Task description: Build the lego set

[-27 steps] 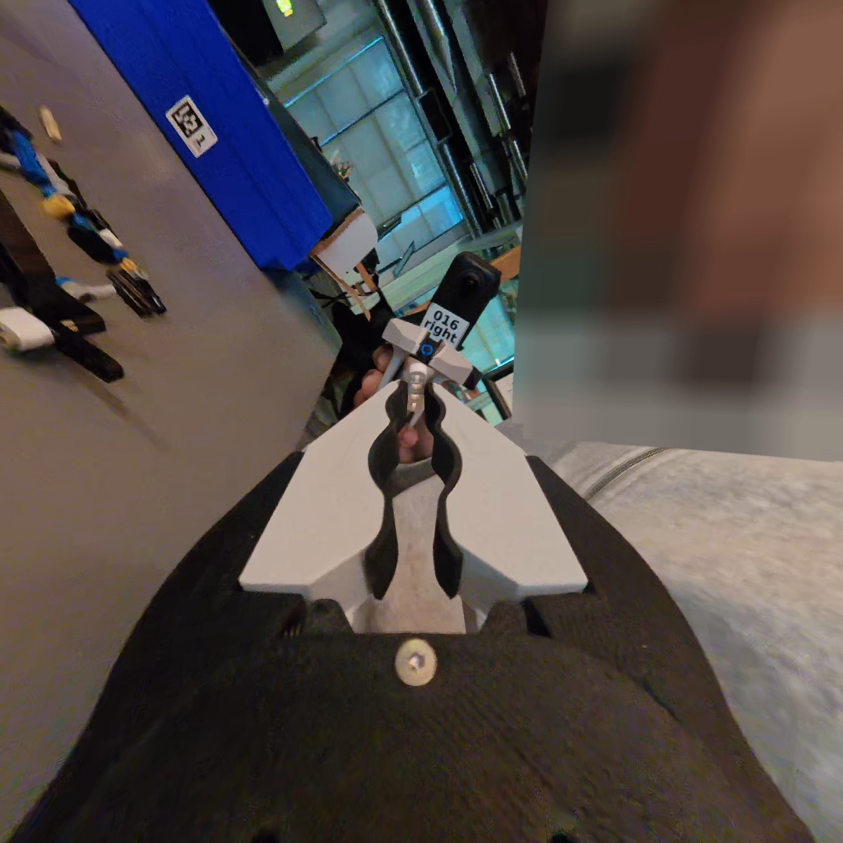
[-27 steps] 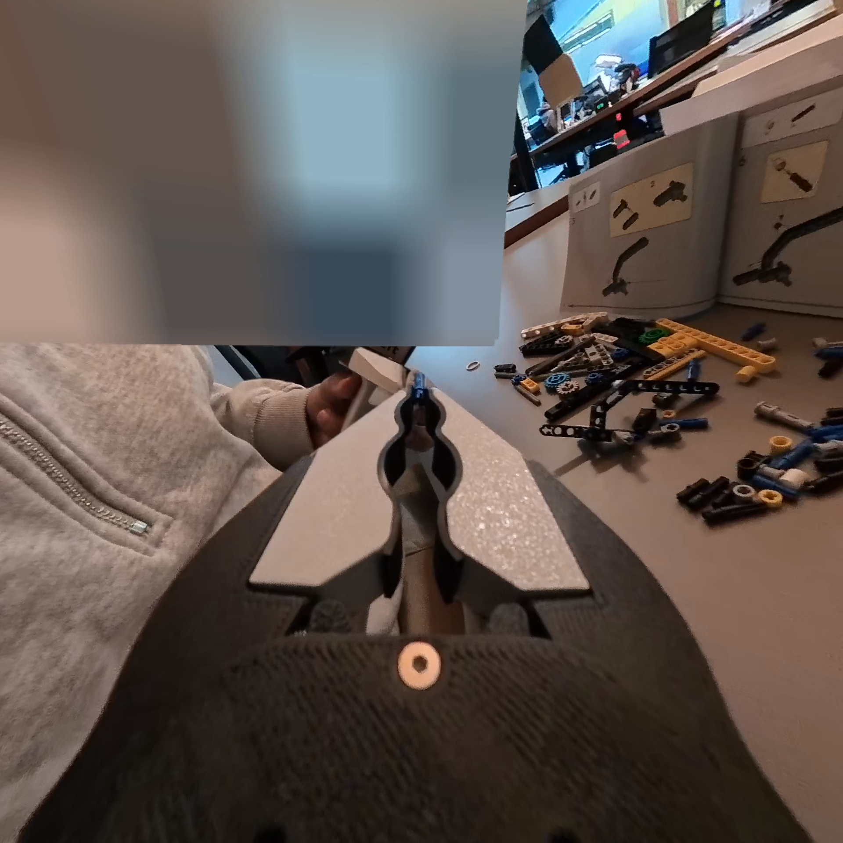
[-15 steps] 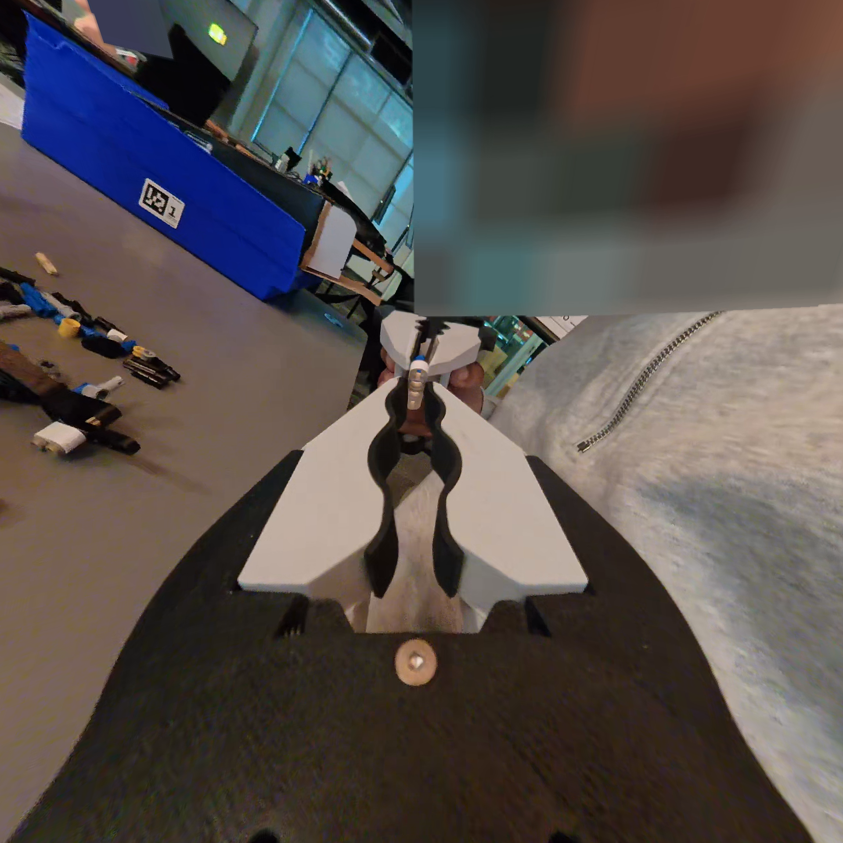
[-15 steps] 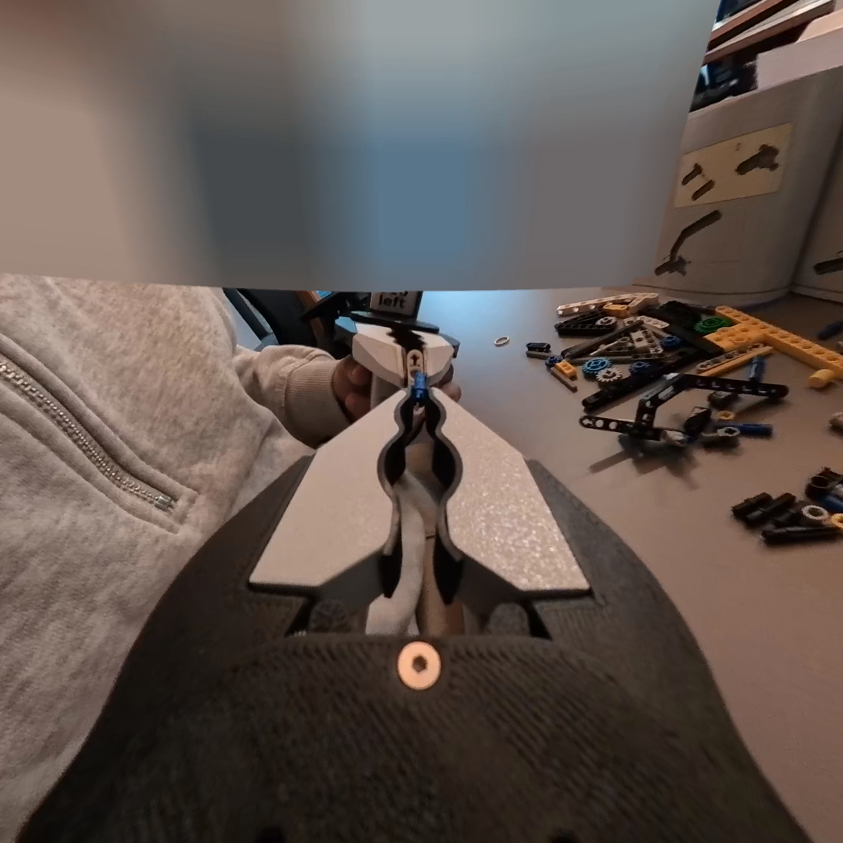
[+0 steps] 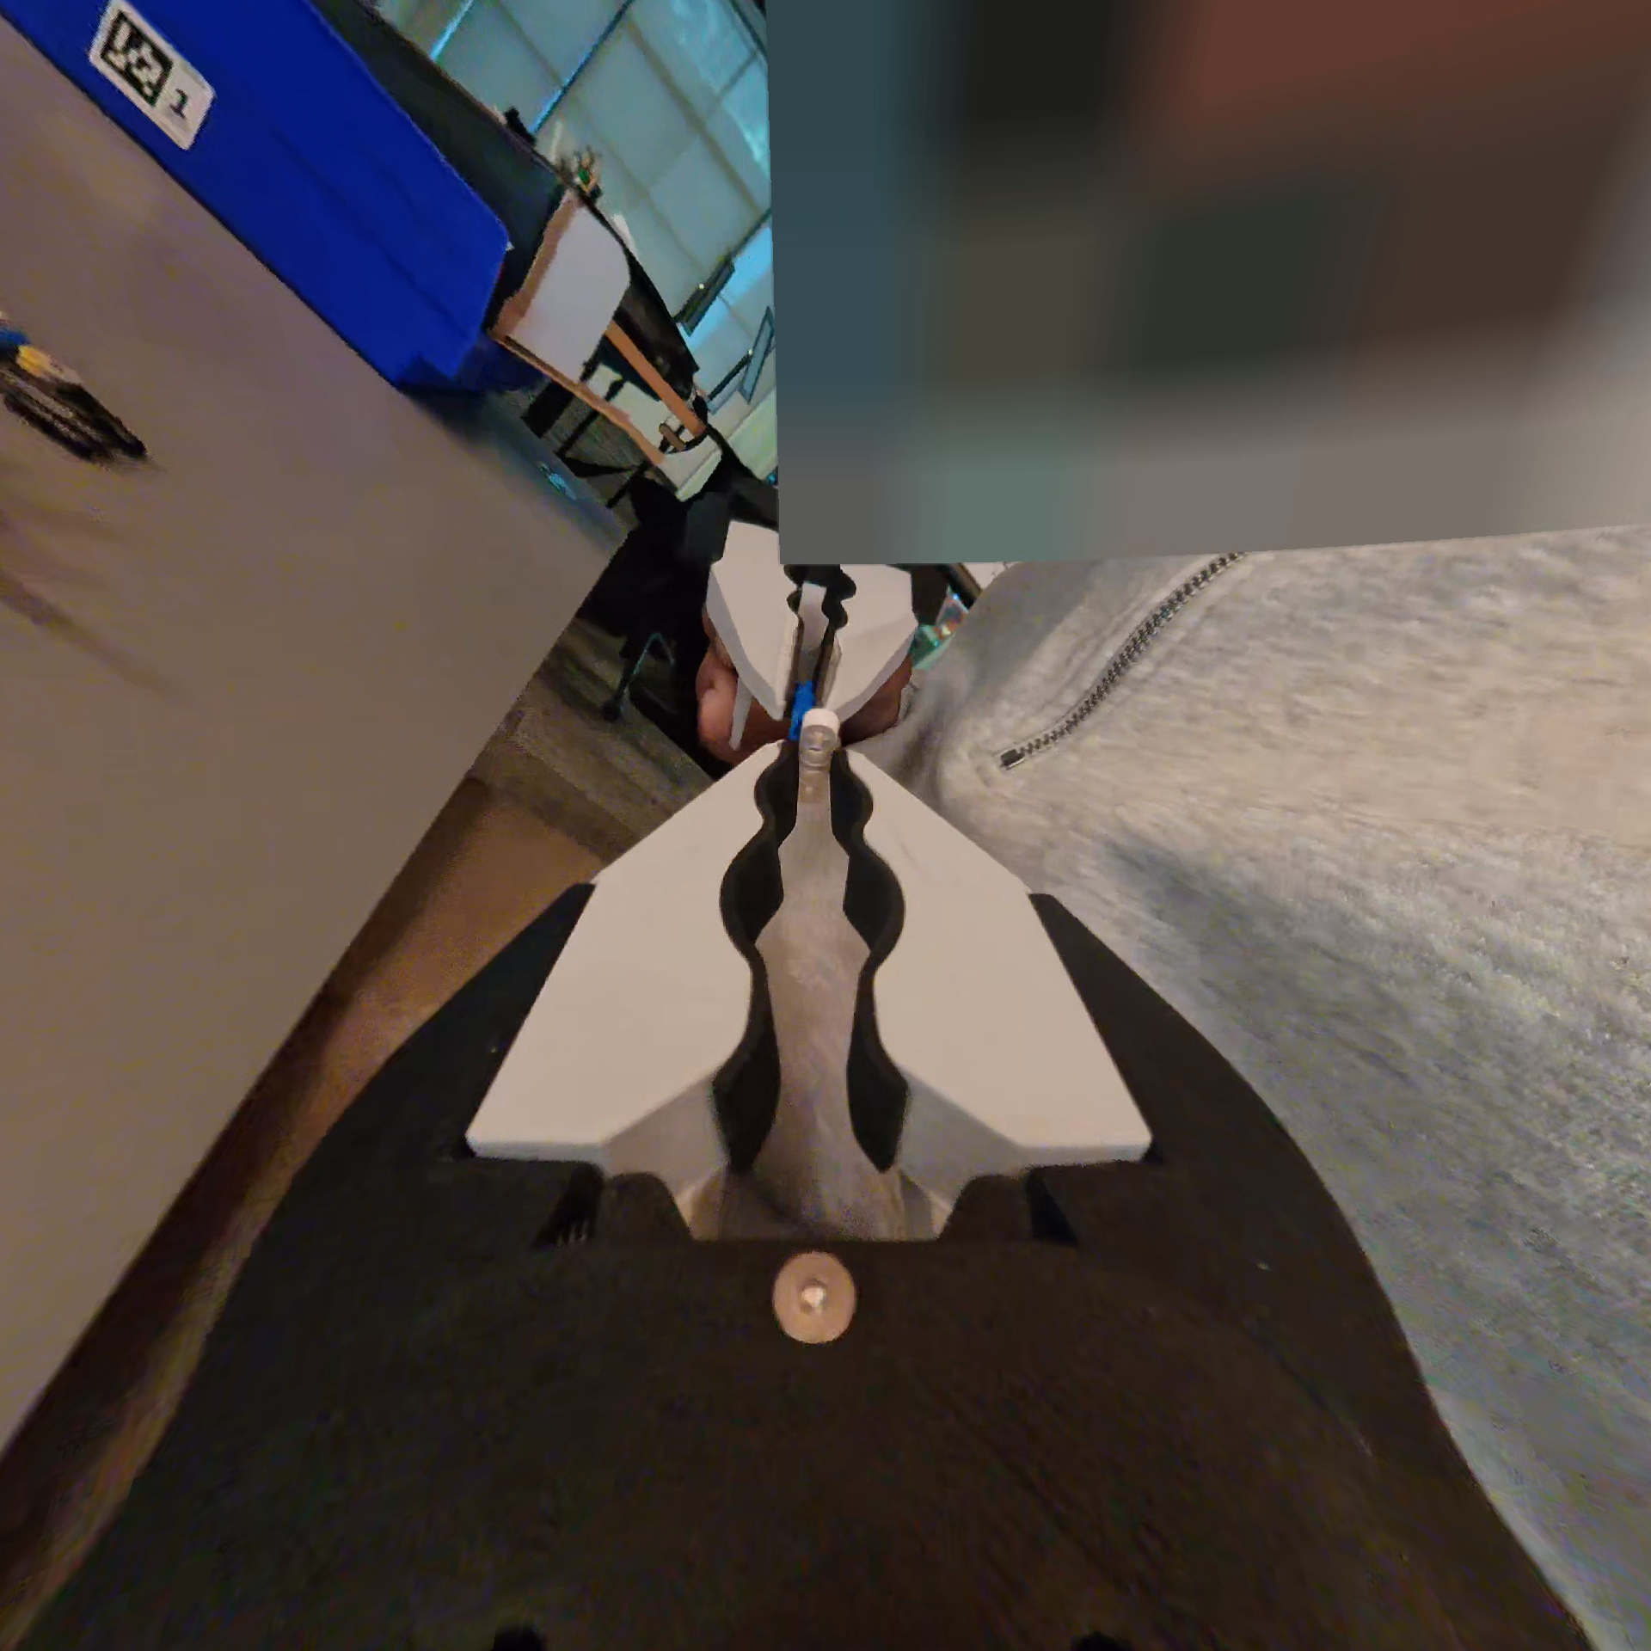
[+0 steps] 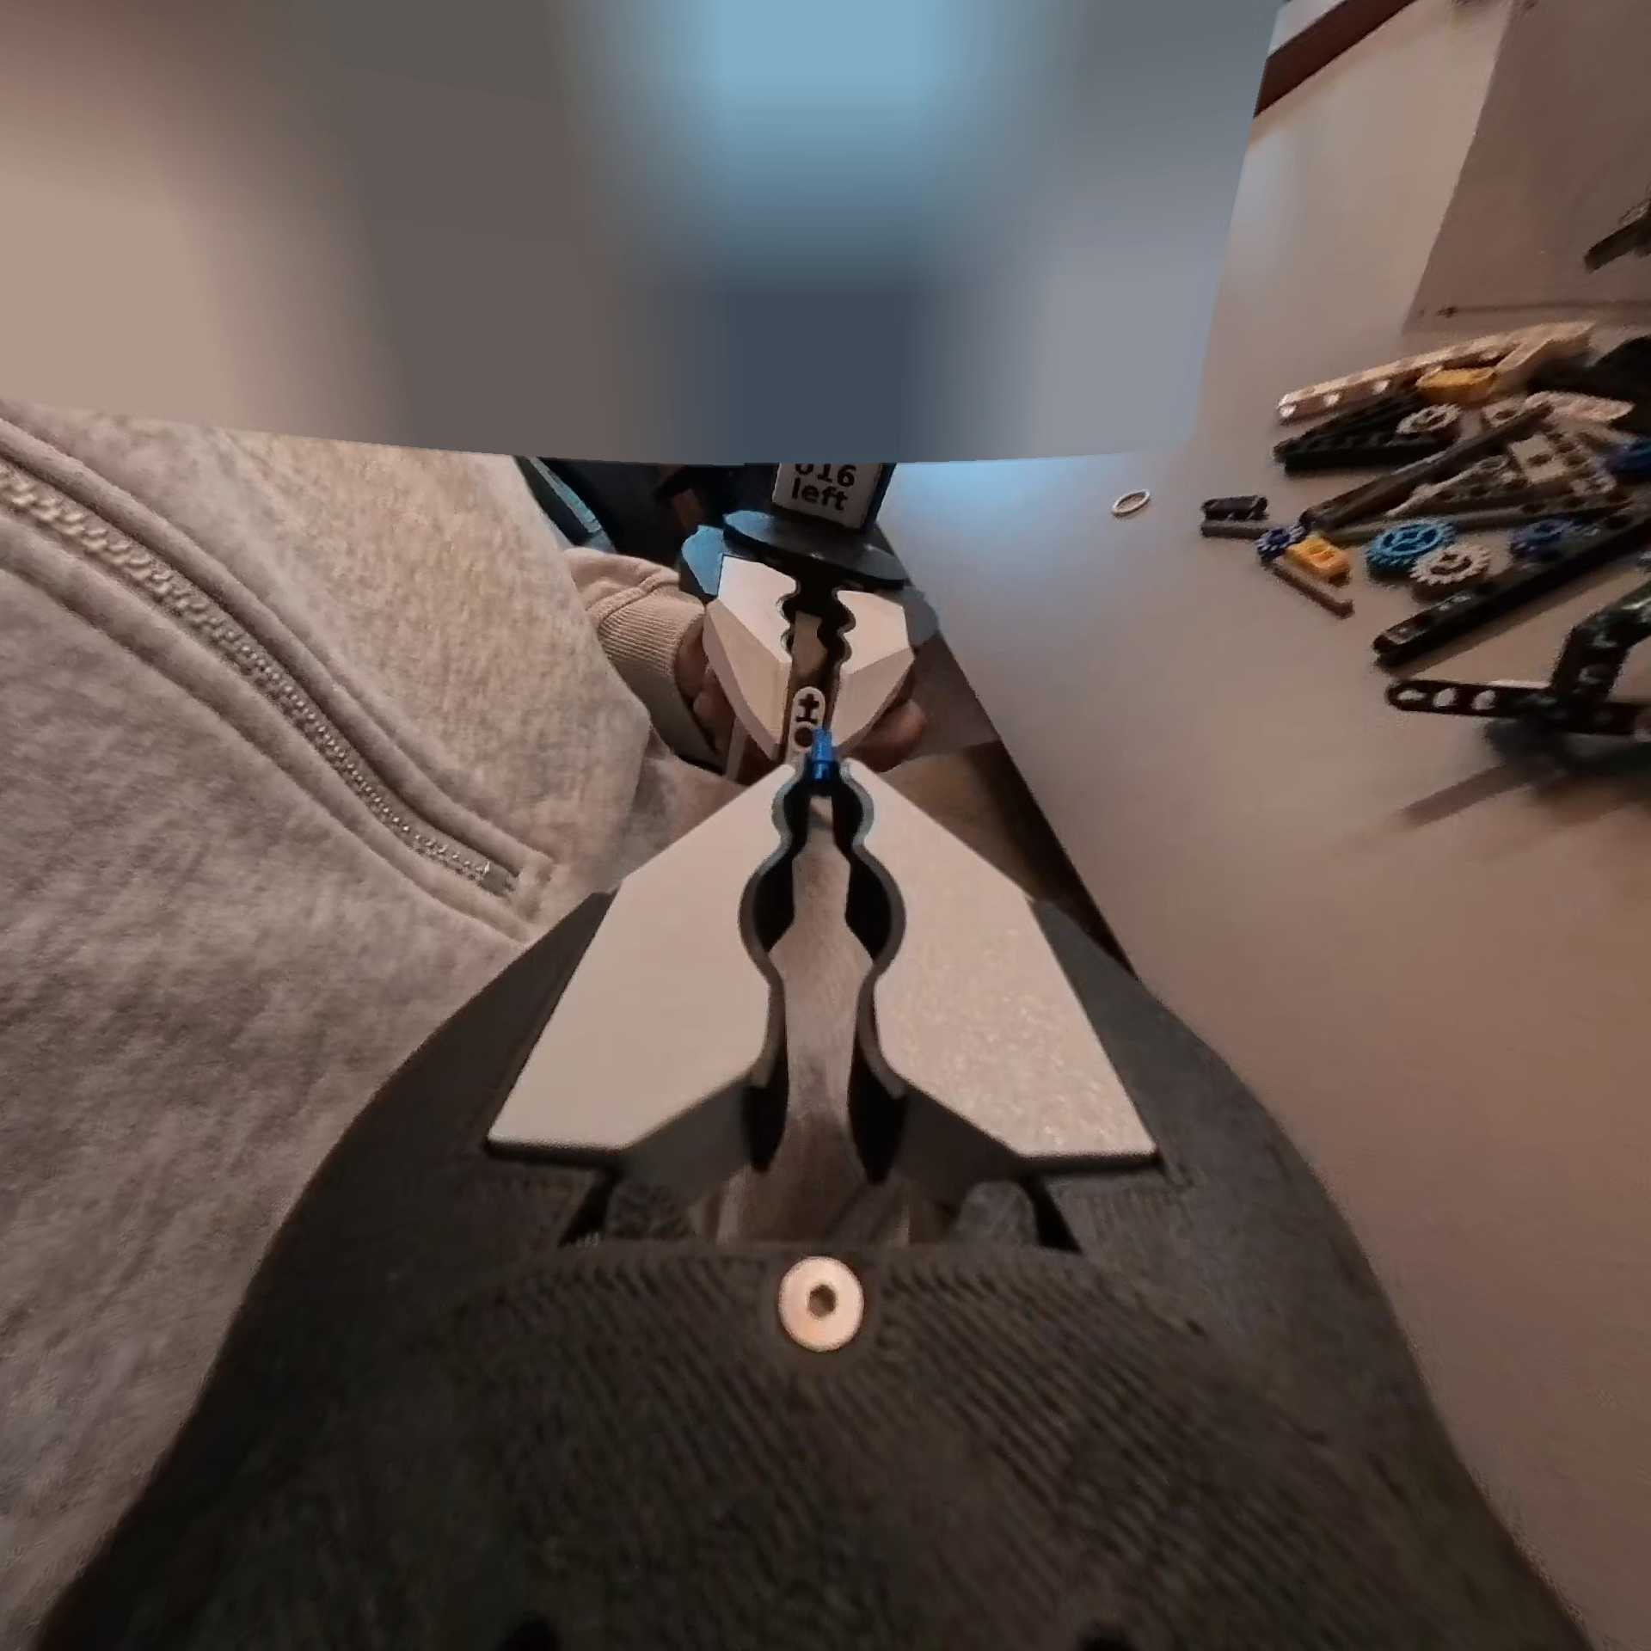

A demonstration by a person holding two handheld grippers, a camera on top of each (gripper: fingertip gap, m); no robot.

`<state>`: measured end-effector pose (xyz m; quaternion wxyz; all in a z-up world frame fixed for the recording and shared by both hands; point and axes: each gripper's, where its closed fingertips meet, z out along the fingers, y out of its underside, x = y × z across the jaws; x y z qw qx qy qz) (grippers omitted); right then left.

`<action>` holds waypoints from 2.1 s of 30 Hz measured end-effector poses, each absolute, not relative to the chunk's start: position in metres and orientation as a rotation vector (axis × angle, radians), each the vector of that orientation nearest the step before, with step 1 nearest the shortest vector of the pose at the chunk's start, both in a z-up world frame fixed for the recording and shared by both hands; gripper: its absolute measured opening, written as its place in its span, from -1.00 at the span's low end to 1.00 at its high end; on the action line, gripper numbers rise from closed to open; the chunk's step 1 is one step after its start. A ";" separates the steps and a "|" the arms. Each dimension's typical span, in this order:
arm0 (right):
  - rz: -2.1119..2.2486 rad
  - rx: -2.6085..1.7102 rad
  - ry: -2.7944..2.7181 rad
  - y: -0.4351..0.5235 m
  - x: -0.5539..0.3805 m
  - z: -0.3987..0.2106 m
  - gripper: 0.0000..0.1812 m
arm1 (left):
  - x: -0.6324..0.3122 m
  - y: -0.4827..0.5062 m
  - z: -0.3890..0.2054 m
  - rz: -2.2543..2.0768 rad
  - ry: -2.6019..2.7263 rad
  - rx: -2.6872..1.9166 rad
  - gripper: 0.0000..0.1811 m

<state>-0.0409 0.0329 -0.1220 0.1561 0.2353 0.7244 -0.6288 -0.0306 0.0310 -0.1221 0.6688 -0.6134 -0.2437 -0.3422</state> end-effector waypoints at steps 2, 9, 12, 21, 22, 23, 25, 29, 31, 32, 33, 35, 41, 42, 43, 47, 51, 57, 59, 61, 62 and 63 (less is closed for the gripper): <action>-1.780 0.673 2.059 0.030 -0.035 -0.122 -0.97 | -0.027 0.029 -0.125 -0.763 -0.563 -1.395 -0.93; -1.676 0.648 2.111 0.022 -0.025 -0.126 -0.97 | -0.017 0.023 -0.127 -0.811 -0.566 -1.420 -0.93; -1.623 0.625 2.146 0.020 -0.018 -0.127 -0.97 | -0.010 0.021 -0.129 -0.846 -0.569 -1.437 -0.93; -1.491 0.525 2.235 0.025 -0.009 -0.130 -0.97 | -0.002 0.026 -0.132 -0.919 -0.600 -1.553 -0.94; -1.487 0.510 2.229 0.026 -0.008 -0.130 -0.97 | -0.002 0.027 -0.132 -0.928 -0.598 -1.559 -0.94; -1.485 0.497 2.224 0.027 -0.008 -0.130 -0.97 | -0.001 0.027 -0.132 -0.936 -0.597 -1.563 -0.94; -1.492 0.490 2.203 0.027 -0.008 -0.130 -0.97 | -0.001 0.028 -0.131 -0.952 -0.610 -1.546 -0.94; -1.471 0.475 2.176 0.027 -0.006 -0.130 -0.97 | 0.001 0.029 -0.132 -0.971 -0.617 -1.548 -0.95; -1.462 0.469 2.177 0.028 -0.004 -0.131 -0.97 | 0.002 0.029 -0.133 -0.974 -0.623 -1.549 -0.95; -1.453 0.469 2.173 0.028 -0.003 -0.131 -0.97 | 0.003 0.029 -0.133 -0.984 -0.624 -1.548 -0.95; -1.446 0.469 2.171 0.028 -0.003 -0.131 -0.97 | 0.004 0.030 -0.133 -0.983 -0.625 -1.550 -0.95; -1.433 0.468 2.159 0.029 -0.002 -0.131 -0.97 | 0.005 0.030 -0.133 -0.988 -0.615 -1.559 -0.95; -1.368 0.479 2.083 0.031 0.001 -0.131 -0.97 | 0.008 0.033 -0.133 -0.995 -0.586 -1.592 -0.95; -1.361 0.474 2.075 0.031 0.002 -0.131 -0.98 | 0.009 0.034 -0.132 -0.999 -0.580 -1.594 -0.95; -1.350 0.460 2.069 0.029 0.005 -0.131 -0.98 | 0.010 0.036 -0.130 -1.007 -0.573 -1.588 -0.95; -1.358 0.445 2.091 0.026 0.004 -0.131 -0.97 | 0.009 0.037 -0.129 -1.014 -0.586 -1.578 -0.95; -1.398 0.470 2.075 0.026 0.000 -0.129 -0.97 | 0.004 0.036 -0.127 -0.992 -0.584 -1.565 -0.95; -1.441 0.526 2.074 0.029 -0.016 -0.129 -0.81 | -0.008 0.034 -0.121 -0.965 -0.558 -1.552 -0.94; -1.483 0.554 2.090 0.033 -0.026 -0.127 -0.84 | -0.017 0.033 -0.119 -0.936 -0.564 -1.539 -0.95; -1.530 0.590 2.068 0.036 -0.033 -0.123 -0.87 | -0.023 0.031 -0.120 -0.920 -0.582 -1.527 -0.95; -1.548 0.604 2.049 0.037 -0.035 -0.121 -0.88 | -0.024 0.031 -0.122 -0.916 -0.588 -1.526 -0.95; -1.558 0.607 2.033 0.037 -0.036 -0.119 -0.88 | -0.025 0.031 -0.123 -0.910 -0.593 -1.528 -0.95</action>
